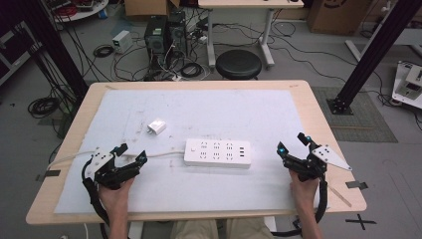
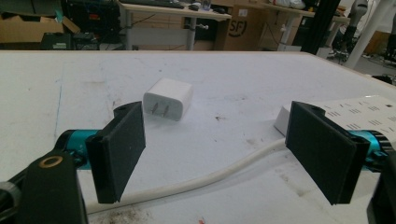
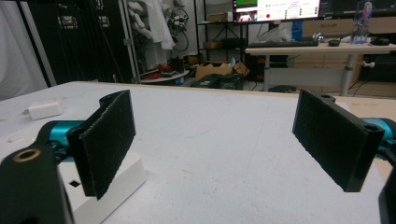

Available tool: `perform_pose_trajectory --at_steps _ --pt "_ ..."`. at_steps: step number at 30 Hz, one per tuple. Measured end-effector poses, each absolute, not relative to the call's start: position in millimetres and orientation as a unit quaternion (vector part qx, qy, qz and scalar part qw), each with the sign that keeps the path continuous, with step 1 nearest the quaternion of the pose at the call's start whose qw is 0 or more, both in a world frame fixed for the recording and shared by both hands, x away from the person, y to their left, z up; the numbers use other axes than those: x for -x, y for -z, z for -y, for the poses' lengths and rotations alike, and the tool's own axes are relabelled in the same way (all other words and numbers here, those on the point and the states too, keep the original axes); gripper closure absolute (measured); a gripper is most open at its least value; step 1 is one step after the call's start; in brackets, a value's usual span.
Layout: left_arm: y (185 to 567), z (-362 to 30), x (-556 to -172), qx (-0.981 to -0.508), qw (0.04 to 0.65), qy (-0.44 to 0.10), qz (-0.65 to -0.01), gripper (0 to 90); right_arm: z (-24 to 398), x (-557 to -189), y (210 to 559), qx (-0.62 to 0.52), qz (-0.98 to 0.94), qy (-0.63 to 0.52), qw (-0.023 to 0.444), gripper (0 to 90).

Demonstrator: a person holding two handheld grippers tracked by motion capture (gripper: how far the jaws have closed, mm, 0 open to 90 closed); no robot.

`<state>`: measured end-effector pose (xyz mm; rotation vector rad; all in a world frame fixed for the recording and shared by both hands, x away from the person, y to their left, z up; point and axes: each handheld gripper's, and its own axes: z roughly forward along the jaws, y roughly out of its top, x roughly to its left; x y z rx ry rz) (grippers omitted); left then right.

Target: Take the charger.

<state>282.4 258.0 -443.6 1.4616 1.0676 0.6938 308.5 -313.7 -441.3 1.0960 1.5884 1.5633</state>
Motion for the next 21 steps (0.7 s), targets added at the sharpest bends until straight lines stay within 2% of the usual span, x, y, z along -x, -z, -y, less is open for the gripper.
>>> perform_pose_trajectory --at_steps 21 --pt "443.8 -255.1 -283.2 -0.63 0.555 -0.302 -0.452 20.1 312.9 -308.1 441.0 -0.41 -0.612 -0.599 0.314 13.4"
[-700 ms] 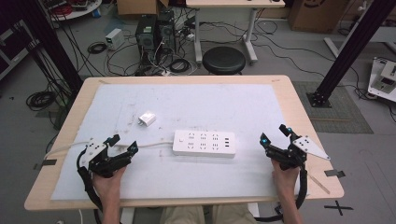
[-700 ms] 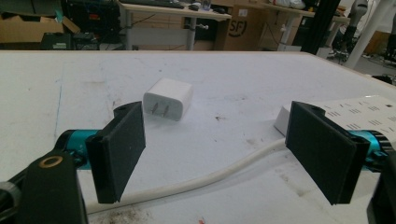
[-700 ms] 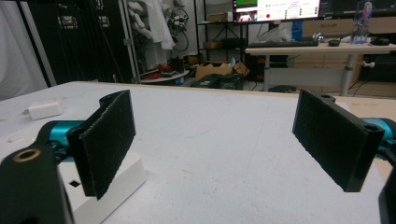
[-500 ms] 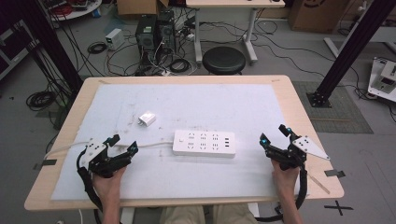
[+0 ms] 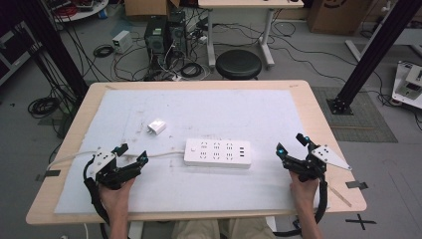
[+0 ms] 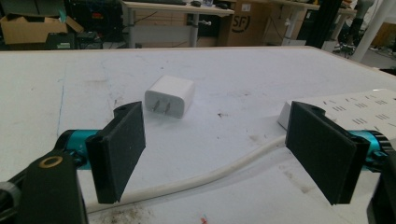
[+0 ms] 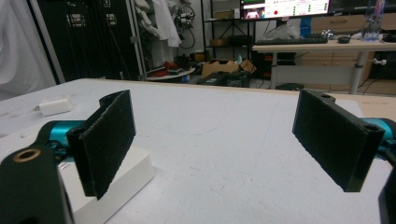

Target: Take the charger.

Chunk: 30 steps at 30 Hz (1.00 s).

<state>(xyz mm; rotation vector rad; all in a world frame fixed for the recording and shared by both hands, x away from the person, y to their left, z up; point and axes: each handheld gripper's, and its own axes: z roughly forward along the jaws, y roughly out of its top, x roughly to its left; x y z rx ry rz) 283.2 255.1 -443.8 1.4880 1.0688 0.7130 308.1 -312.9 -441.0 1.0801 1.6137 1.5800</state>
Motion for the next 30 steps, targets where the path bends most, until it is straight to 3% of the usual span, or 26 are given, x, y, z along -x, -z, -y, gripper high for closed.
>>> perform_pose_trajectory --at_steps 30 --pt "444.2 -254.4 -282.9 -0.633 0.555 -0.297 -0.451 20.1 308.2 -309.4 441.4 -0.408 -0.621 -0.582 0.33 13.4"
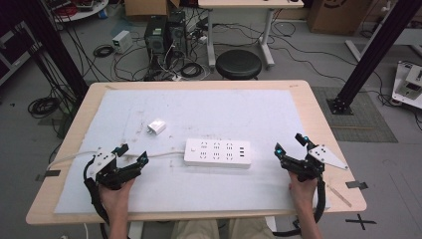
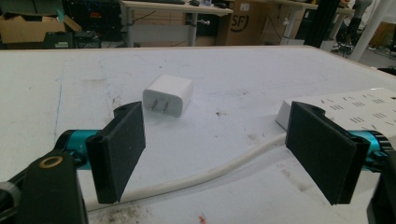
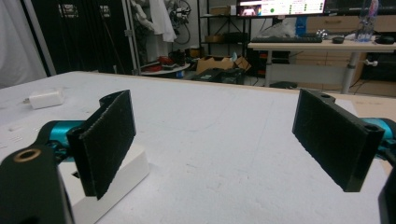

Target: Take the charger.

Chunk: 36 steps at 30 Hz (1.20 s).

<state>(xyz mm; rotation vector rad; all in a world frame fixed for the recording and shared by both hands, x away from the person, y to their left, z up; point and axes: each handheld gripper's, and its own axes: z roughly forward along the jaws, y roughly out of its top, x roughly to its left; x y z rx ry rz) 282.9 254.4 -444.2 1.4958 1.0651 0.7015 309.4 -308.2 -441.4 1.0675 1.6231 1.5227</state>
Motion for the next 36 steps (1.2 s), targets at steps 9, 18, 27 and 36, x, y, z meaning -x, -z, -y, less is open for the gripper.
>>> perform_pose_trajectory --at_steps 9,18,27,36 --pt "444 -255 -282 -0.63 0.556 -0.3 -0.451 20.1 308 -309 441 -0.407 -0.62 -0.582 0.333 13.4" --pt "444 -255 -283 -0.633 0.553 -0.299 -0.453 20.1 308 -309 441 -0.408 -0.62 -0.583 0.33 13.4" --pt "444 -253 -288 -0.643 0.556 -0.276 -0.449 20.1 308 -309 441 -0.41 -0.62 -0.582 0.329 13.4" --pt "425 -250 -298 -0.685 0.524 -0.262 -0.433 21.4 308 -309 441 -0.411 -0.619 -0.583 0.328 13.4"
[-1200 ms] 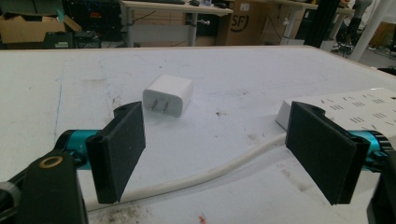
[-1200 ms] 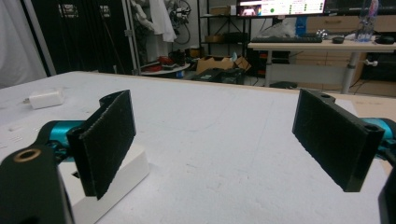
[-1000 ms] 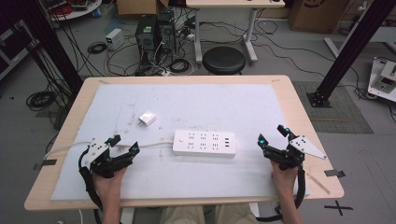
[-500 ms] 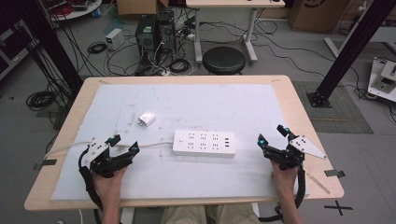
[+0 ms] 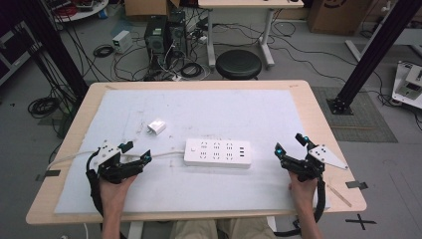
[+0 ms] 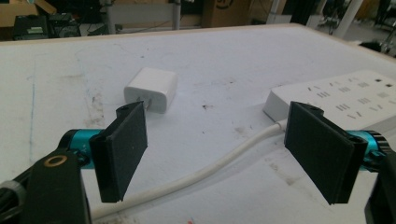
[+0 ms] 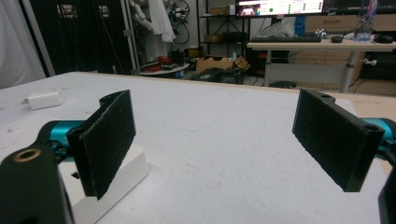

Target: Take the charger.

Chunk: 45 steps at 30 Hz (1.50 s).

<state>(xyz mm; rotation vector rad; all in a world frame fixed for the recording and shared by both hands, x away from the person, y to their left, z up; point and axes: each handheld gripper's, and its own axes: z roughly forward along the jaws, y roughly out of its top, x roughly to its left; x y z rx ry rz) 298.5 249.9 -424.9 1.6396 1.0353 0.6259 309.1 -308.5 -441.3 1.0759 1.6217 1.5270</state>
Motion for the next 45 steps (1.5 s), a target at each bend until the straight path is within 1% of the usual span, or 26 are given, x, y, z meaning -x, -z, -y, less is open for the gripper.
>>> perform_pose_trajectory --at_steps 7,11,14,20,22,29,35,38,39,45 --pt "398 -247 -317 -0.71 0.504 -0.274 -0.408 21.4 308 -309 441 -0.414 -0.618 -0.583 0.327 13.4" --pt "389 -245 -327 -0.716 0.493 -0.302 -0.392 21.9 309 -310 441 -0.412 -0.62 -0.583 0.326 13.4" --pt "383 -245 -339 -0.719 0.495 -0.295 -0.387 22.1 308 -309 441 -0.414 -0.621 -0.581 0.326 13.4" --pt "378 -246 -366 -0.744 0.477 -0.262 -0.388 21.8 308 -310 441 -0.413 -0.621 -0.581 0.325 13.4" --pt "377 -247 -374 -0.746 0.476 -0.258 -0.388 21.7 308 -310 441 -0.413 -0.621 -0.581 0.324 13.4" --pt "365 -248 -403 -0.771 0.445 -0.247 -0.382 21.7 308 -310 441 -0.413 -0.623 -0.581 0.322 13.4" --pt "363 -249 -424 -0.783 0.431 -0.229 -0.385 21.7 308 -311 441 -0.413 -0.623 -0.581 0.322 13.4" --pt "367 -248 -430 -0.782 0.434 -0.223 -0.388 21.7 308 -311 441 -0.413 -0.624 -0.581 0.321 13.4" --pt "375 -248 -436 -0.791 0.418 -0.214 -0.392 21.7 308 -311 441 -0.413 -0.623 -0.581 0.322 13.4" --pt "392 -240 -447 -0.809 0.401 -0.184 -0.388 21.7 308 -311 441 -0.413 -0.625 -0.58 0.32 13.4"
